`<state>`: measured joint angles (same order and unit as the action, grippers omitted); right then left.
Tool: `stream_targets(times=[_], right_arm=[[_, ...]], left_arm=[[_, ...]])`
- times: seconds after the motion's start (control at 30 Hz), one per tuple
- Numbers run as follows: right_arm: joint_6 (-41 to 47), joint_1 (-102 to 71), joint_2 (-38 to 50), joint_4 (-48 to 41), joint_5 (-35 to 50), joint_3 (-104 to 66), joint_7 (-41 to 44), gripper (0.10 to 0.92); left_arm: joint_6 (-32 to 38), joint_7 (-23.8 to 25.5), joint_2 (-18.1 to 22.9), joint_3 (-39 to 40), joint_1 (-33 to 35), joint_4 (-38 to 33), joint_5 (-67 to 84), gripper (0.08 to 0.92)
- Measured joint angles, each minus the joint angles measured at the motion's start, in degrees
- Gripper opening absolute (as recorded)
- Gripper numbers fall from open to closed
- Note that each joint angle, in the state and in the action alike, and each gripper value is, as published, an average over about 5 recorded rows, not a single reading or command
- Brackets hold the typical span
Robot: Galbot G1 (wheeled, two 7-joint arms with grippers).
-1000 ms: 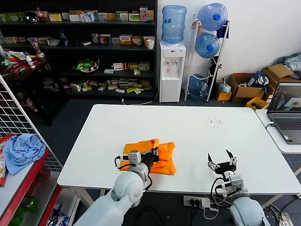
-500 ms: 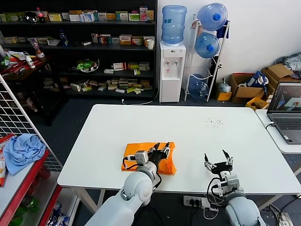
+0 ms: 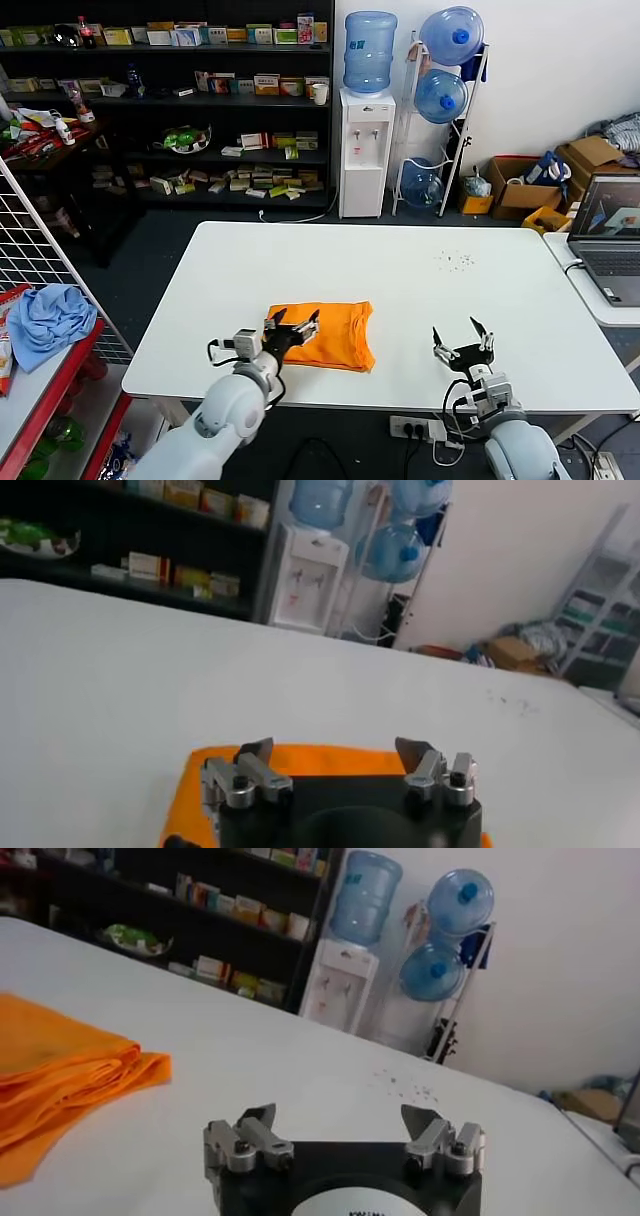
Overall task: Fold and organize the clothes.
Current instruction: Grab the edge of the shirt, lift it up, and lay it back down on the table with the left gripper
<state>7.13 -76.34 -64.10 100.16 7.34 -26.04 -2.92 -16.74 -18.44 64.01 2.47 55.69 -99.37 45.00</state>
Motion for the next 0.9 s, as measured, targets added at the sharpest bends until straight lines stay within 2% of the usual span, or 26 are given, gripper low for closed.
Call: stream_targets(times=[0.17,0.37,0.6,0.9], right_arm=[[-1.7,-0.7,0.4,0.0,-0.4,-0.6,1.5,0.823],[-3.2,-1.7,0.7,-0.1,-0.5,-1.5,2.5,0.823],[-3.9,-2.7,0.7,-0.1,-0.7,-2.5,3.1,0.823],[-3.9,-2.9,0.8,0.0,-0.8,-2.8,3.3,0.823]], left_arm=[[-2.3,5.2,-4.7,-3.3,1.6,0.5,1.7,0.823],[-5.7,11.3,-7.3,-6.6,1.7,2.9,5.5,0.823],[-8.4,15.9,-8.0,-7.6,0.2,6.1,8.9,0.823],[-9.7,18.9,-6.6,-7.3,-2.8,10.9,10.7,0.823]])
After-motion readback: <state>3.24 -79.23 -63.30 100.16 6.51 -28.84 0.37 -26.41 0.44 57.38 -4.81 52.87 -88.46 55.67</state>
